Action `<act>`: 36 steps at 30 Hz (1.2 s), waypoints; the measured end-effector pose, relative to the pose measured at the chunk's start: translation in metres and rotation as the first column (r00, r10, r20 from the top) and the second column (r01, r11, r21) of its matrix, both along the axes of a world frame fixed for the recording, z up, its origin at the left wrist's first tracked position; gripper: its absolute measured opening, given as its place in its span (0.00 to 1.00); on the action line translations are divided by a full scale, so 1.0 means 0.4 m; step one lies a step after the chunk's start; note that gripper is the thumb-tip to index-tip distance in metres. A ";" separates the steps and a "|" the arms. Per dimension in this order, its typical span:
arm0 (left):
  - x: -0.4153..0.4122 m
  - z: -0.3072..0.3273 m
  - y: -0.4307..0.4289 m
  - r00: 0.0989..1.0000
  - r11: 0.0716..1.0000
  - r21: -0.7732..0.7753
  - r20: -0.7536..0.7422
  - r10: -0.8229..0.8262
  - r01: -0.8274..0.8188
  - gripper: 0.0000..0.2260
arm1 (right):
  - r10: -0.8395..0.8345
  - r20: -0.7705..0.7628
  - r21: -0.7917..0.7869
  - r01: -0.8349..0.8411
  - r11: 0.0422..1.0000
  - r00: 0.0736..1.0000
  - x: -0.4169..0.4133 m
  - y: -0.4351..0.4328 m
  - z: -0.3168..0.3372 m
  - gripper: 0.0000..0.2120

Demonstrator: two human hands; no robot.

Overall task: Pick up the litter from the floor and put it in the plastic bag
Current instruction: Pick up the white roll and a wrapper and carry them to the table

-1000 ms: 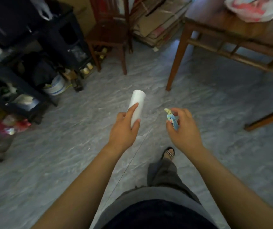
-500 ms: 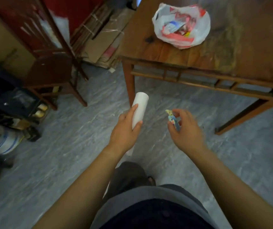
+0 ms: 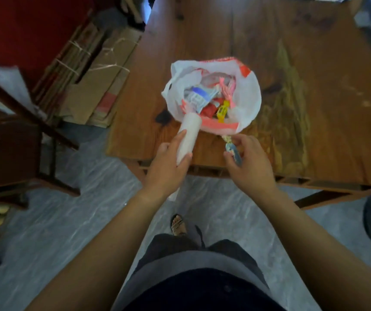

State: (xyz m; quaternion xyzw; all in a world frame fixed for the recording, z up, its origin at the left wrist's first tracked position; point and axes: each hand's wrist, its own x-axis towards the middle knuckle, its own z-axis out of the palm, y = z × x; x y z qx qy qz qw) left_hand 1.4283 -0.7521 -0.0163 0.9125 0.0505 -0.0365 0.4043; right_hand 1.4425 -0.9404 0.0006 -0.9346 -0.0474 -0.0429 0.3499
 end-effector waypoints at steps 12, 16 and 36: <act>0.273 0.004 -0.045 0.990 0.990 -0.028 -0.035 0.137 -0.138 0.24 | 0.066 -0.079 0.057 -0.062 0.996 0.995 0.448 0.001 0.006 0.19; 0.299 -0.001 -0.088 0.964 0.964 -0.028 -0.024 0.265 -0.266 0.24 | 0.172 -0.077 -0.069 -0.178 0.982 0.982 0.560 -0.042 -0.036 0.22; 0.553 -0.045 -0.313 0.960 0.952 0.244 -0.166 0.227 -0.183 0.24 | 0.231 -0.199 0.056 -0.224 0.973 0.952 0.726 -0.357 -0.090 0.18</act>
